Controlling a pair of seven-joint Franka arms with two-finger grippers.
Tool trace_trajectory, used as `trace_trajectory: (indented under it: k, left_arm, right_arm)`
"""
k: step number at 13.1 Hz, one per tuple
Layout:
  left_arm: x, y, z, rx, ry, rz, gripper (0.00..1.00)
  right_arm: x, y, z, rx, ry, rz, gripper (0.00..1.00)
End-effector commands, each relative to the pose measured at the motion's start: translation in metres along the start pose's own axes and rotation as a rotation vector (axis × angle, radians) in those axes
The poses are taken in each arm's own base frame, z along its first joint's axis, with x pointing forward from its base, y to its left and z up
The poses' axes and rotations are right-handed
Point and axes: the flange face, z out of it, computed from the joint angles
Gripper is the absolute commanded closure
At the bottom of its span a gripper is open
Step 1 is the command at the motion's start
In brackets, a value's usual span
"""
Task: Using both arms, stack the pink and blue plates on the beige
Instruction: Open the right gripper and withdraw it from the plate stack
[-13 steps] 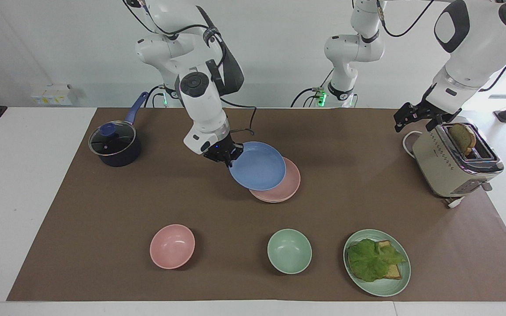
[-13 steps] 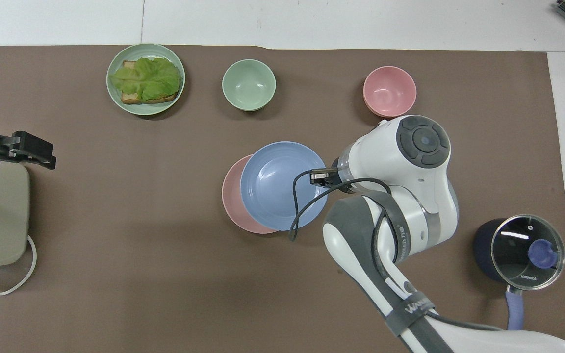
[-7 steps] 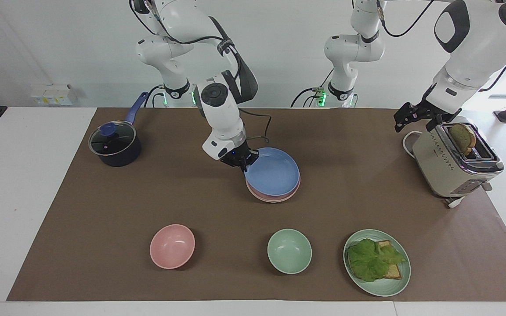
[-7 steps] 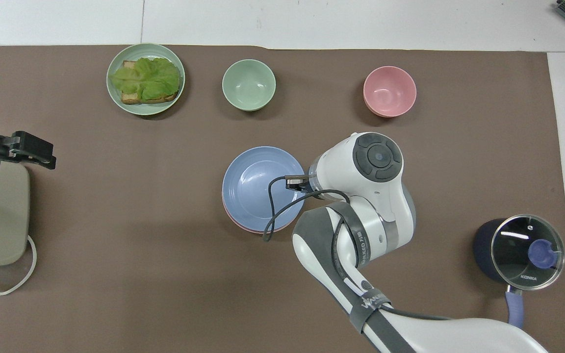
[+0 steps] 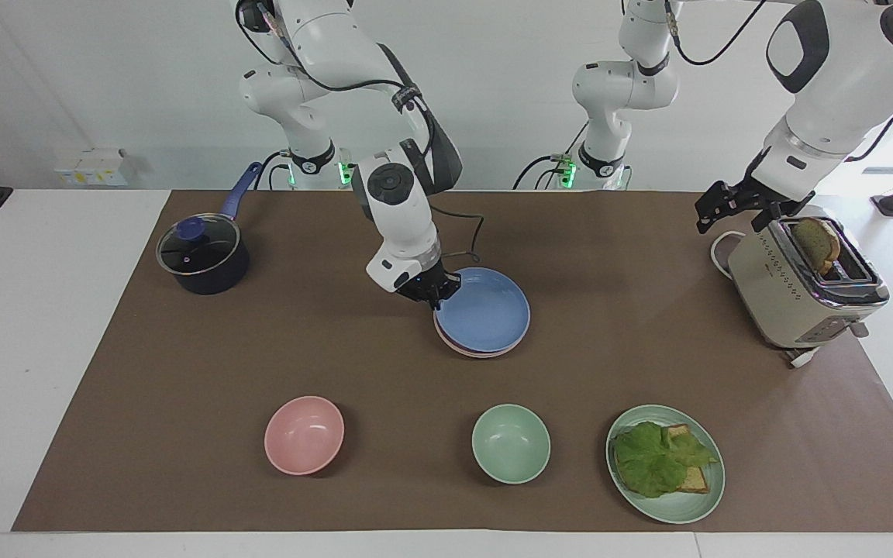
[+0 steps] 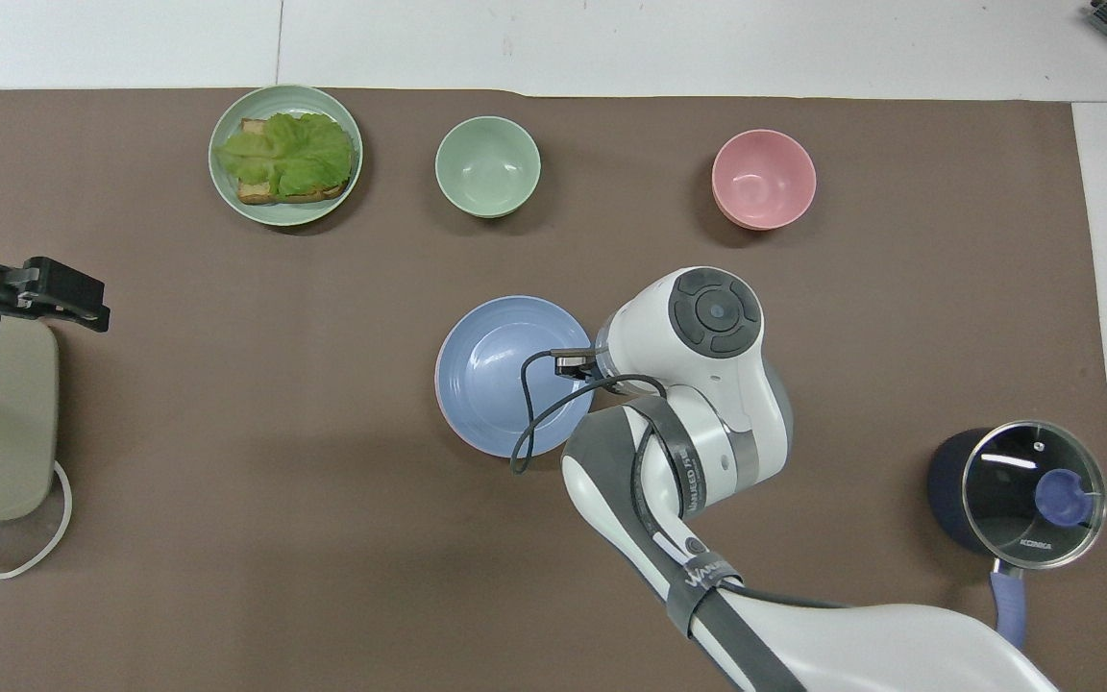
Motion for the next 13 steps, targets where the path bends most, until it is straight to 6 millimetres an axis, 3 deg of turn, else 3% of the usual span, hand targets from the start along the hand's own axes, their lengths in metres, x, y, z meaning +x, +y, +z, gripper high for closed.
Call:
trace_trajectory:
  k: [1,2,3,5,7,10,13]
  left_arm:
    - [-0.004,-0.004,-0.005,0.016,-0.002,0.002,0.00]
    - [-0.004,-0.004,-0.005,0.016,-0.002,0.002,0.00]
    - [-0.004,-0.004,-0.005,0.016,-0.002,0.002,0.00]
    - [-0.004,-0.004,-0.004,0.016,-0.002,0.002,0.00]
    - [-0.004,-0.004,-0.005,0.016,-0.002,0.002,0.00]
    - [-0.004,-0.004,-0.005,0.016,-0.002,0.002,0.00]
    - [-0.004,-0.004,-0.005,0.016,-0.002,0.002,0.00]
  right_arm:
    - [0.002,0.000,0.003,0.022,0.008,0.012,0.52]
    - [0.002,0.000,0.003,0.022,0.008,0.012,0.16]
    - [0.003,0.000,0.001,0.022,0.010,0.009,0.00]
    - [0.006,-0.001,-0.004,0.024,0.022,0.006,0.00]
    - [0.014,0.006,-0.027,0.032,0.059,0.012,0.00]
    - [0.033,0.042,-0.079,0.036,0.129,0.038,0.00]
    - [0.045,0.077,-0.122,-0.078,0.211,-0.003,0.00]
